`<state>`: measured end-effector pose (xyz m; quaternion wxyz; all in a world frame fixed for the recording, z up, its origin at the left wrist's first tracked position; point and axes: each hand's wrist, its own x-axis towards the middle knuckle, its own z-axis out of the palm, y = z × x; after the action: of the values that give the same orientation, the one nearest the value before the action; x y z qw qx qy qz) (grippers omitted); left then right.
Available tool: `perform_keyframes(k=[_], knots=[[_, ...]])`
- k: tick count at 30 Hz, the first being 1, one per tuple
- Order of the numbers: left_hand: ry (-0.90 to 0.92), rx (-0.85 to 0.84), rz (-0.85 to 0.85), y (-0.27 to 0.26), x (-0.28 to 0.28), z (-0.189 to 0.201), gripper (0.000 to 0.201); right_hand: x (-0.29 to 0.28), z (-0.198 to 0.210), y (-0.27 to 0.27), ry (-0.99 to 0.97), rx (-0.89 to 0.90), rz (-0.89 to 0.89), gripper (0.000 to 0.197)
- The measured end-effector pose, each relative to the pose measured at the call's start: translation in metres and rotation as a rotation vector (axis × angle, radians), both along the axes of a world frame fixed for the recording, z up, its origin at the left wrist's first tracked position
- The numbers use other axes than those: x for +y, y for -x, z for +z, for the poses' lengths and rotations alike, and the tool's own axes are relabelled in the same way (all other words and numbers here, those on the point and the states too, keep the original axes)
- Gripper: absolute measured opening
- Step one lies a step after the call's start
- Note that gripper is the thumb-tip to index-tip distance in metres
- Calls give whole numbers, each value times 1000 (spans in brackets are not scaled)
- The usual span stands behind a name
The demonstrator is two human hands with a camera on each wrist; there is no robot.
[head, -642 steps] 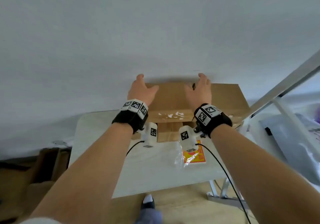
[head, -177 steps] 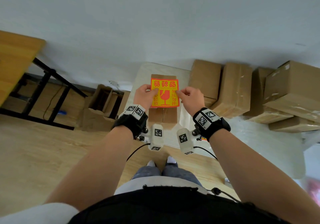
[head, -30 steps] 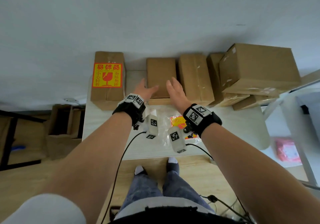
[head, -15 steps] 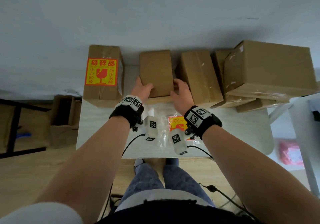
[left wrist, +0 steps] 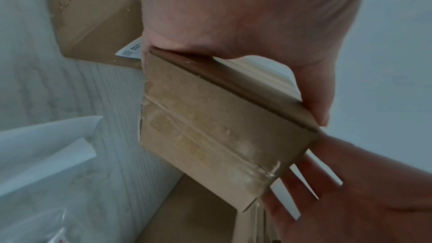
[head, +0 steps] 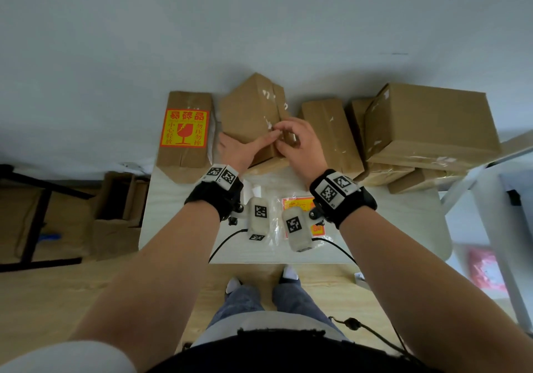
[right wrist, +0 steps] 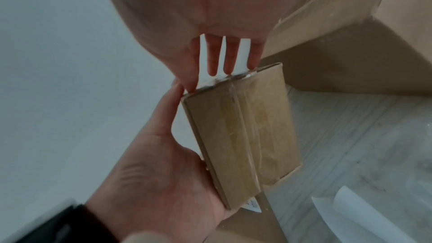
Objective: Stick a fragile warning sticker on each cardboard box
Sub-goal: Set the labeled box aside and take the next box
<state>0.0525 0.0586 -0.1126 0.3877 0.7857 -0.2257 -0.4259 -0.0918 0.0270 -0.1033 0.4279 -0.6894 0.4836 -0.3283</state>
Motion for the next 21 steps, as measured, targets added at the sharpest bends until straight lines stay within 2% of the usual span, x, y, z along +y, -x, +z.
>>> perform_keyframes(k=[2,4,6,8,10,12,14,16,19,21], knots=[[60,5,40,-6,4,-6,151,6,6,0,14,-29,21,27],[96,25,54,-18,5,-32,143,10,10,0,39,-21,28,28],[138,70,64,-18,15,-18,131,12,11,1,33,-12,-16,38],[201,123,69,-10,29,16,119,14,15,5,-79,-63,-119,50],[249,194,5,-4,41,39,96,14,17,10,-198,-112,-187,52],[301,349,-29,-2,50,50,66,16,16,15,-307,-89,-176,49],[329,463,12,2,55,55,35,20,14,16,-463,-129,-119,55],[311,567,83,8,59,57,17,25,12,15,-611,-263,-64,67],[255,559,113,10,64,52,21,33,15,17,-673,-427,-117,77],[253,416,50,7,67,46,34,37,9,23,-621,-416,-140,85]])
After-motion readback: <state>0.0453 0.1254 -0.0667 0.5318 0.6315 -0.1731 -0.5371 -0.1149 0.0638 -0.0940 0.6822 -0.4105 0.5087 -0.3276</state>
